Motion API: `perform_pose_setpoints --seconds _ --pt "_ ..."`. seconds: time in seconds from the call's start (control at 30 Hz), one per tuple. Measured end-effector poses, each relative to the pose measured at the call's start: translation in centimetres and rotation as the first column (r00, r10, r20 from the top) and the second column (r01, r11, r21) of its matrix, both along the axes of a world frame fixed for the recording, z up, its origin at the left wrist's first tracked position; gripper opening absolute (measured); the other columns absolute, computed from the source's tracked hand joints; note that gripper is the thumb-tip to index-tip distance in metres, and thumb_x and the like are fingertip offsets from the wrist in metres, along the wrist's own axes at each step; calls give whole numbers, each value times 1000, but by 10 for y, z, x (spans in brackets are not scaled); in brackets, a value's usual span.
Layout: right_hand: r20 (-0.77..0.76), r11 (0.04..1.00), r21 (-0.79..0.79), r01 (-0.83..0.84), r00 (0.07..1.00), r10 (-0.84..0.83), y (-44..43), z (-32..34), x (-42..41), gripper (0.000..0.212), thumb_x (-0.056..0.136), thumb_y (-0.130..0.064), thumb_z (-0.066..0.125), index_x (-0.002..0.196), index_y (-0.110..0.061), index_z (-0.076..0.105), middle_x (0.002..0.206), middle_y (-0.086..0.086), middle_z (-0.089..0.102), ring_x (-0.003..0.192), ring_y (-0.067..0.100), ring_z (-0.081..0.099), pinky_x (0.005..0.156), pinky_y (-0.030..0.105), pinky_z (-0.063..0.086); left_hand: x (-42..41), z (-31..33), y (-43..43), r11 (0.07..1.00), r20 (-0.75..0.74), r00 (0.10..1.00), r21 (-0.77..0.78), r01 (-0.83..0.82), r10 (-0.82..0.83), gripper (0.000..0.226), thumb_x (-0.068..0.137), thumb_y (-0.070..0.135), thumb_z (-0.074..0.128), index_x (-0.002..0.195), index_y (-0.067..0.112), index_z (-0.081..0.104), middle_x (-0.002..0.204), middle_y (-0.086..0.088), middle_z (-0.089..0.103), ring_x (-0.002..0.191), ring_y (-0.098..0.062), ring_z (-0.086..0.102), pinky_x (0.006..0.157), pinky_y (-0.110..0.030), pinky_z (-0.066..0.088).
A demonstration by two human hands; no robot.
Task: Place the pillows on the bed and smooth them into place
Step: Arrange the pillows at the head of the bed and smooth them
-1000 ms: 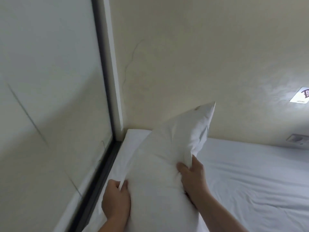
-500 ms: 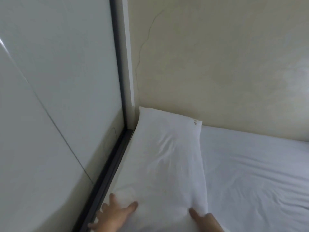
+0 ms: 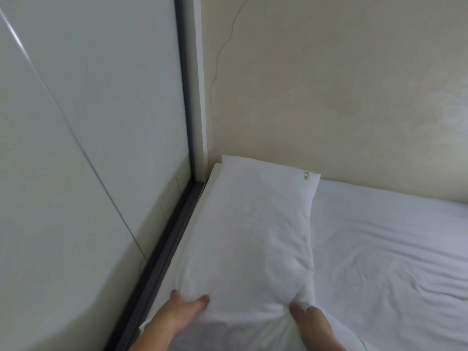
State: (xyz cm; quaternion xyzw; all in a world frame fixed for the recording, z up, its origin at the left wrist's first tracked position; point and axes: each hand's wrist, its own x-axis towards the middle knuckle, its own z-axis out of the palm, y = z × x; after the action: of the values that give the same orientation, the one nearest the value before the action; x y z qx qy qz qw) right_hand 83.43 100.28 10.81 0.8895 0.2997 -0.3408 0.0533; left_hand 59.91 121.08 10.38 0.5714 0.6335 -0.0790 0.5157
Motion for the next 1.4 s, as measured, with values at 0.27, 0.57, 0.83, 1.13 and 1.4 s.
perform_pose_setpoints --seconds 0.27,0.57,0.83,1.13,1.4 --pt "-269 758 323 567 822 -501 -29 15 -6 40 97 -36 52 78 -3 66 84 17 68 80 30 63 82 43 50 -9 9 -19 998 69 996 -10 62 -61 105 77 57 65 152 9 10 157 -12 31 141 -31 35 117 -44 25" --pt "56 898 247 363 920 -387 -145 56 8 53 93 -41 55 141 -19 45 137 7 53 127 27 50 101 40 42 39 48 -141 556 -40 889 767 319 -456 54 73 13 71 124 0 59 131 -23 59 115 -42 59 97 -50 48" --pt "101 990 63 128 986 -134 -302 39 82 101 70 -76 55 152 -33 16 161 -5 21 146 25 24 113 50 30 129 24 -335 258 -292 490 576 775 -821 65 91 52 20 151 30 14 164 1 4 150 -19 3 120 -48 -3" --pt "20 994 96 51 998 -53 -368 -33 114 132 40 -95 47 151 -33 12 158 -6 27 147 20 23 114 50 19 143 -18 -448 511 -372 693 479 713 -617 97 71 75 42 151 32 7 162 -8 -12 149 -28 -6 119 -53 8" --pt "259 926 372 -61 965 -41 -359 8 71 37 65 -58 57 78 -25 48 84 0 68 88 29 66 58 33 36 109 14 -466 552 -400 698 430 715 -594 97 73 59 63 148 22 17 162 -10 2 147 -30 11 114 -51 23"
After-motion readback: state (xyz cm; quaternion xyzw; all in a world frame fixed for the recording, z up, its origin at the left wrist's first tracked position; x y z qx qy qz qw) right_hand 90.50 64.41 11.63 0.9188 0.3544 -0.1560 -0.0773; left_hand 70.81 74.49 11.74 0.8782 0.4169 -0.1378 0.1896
